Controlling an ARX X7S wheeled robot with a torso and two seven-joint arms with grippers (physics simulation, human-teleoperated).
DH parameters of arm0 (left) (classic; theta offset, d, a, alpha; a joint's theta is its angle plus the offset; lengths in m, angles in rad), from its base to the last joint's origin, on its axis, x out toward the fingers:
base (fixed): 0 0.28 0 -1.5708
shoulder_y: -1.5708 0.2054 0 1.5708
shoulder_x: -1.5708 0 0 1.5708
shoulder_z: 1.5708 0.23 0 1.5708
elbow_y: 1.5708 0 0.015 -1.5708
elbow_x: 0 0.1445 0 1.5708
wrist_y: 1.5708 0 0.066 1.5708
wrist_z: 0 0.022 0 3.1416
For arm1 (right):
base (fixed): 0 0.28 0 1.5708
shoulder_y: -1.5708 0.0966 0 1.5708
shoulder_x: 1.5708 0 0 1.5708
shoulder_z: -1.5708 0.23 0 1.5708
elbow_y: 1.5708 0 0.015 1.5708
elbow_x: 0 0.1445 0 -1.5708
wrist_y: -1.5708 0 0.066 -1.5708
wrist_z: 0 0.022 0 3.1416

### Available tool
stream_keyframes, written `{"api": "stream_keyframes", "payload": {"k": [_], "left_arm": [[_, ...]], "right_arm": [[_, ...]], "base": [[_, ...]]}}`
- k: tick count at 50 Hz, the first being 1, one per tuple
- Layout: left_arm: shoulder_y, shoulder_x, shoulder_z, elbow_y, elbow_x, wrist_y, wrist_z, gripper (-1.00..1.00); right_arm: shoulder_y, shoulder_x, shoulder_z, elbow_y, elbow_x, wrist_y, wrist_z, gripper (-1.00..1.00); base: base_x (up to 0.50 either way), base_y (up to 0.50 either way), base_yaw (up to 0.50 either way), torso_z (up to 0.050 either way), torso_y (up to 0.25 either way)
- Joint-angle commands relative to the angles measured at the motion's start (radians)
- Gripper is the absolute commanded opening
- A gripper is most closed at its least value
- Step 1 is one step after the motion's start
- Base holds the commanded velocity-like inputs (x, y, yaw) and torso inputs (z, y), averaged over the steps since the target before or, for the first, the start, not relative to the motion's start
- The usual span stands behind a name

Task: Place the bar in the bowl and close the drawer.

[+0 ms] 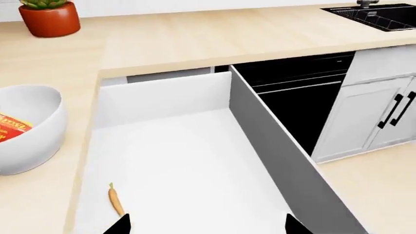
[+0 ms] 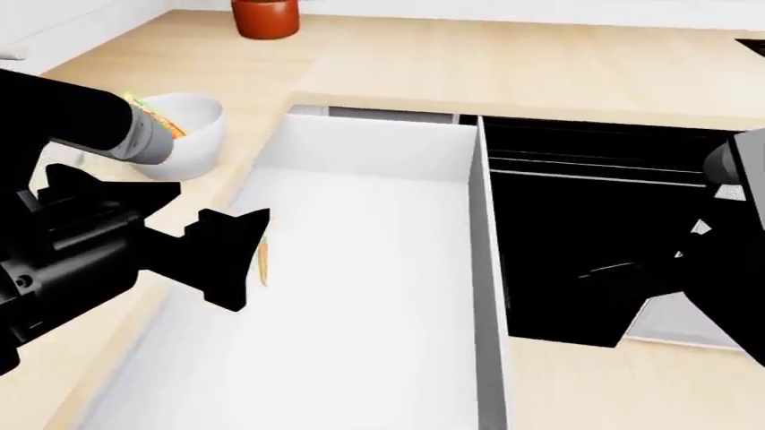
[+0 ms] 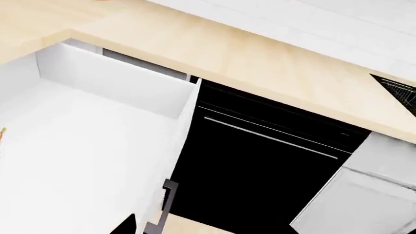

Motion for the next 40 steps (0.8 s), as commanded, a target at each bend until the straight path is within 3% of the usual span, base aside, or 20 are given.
{"api": "stream_keyframes", "payload": {"k": [1,9,16,26,40], "left_arm": [[-0.001,-0.005,0.001,0.002,-0.001,0.003,0.001,1.0],[-0.002,-0.007,0.003,0.003,-0.001,0.005,0.002,1.0],[-0.005,-0.008,0.004,0.005,-0.003,0.007,0.001,1.0],[-0.007,-0.008,0.009,0.004,-0.002,0.008,0.001,1.0],[-0.015,-0.007,0.017,0.005,-0.005,0.01,-0.002,1.0]], "right_arm": [[-0.007,0.0,-0.001,-0.006,-0.005,-0.004,0.002,1.0],[-0.015,-0.002,-0.001,-0.001,0.0,-0.014,0.001,1.0],[-0.002,-0.009,-0.01,0.003,-0.013,0.005,0.023,1.0],[0.005,-0.009,-0.017,0.007,-0.01,0.019,0.032,1.0],[-0.002,0.01,-0.008,0.022,0.009,0.001,0.03,1.0]], "base": [[-0.01,0.04,-0.5,0.0,0.0],[0.0,0.04,-0.4,0.0,0.0],[0.03,0.0,0.0,0.0,0.0],[0.49,0.04,0.0,0.0,0.0],[0.01,-0.07,0.0,0.0,0.0]]}}
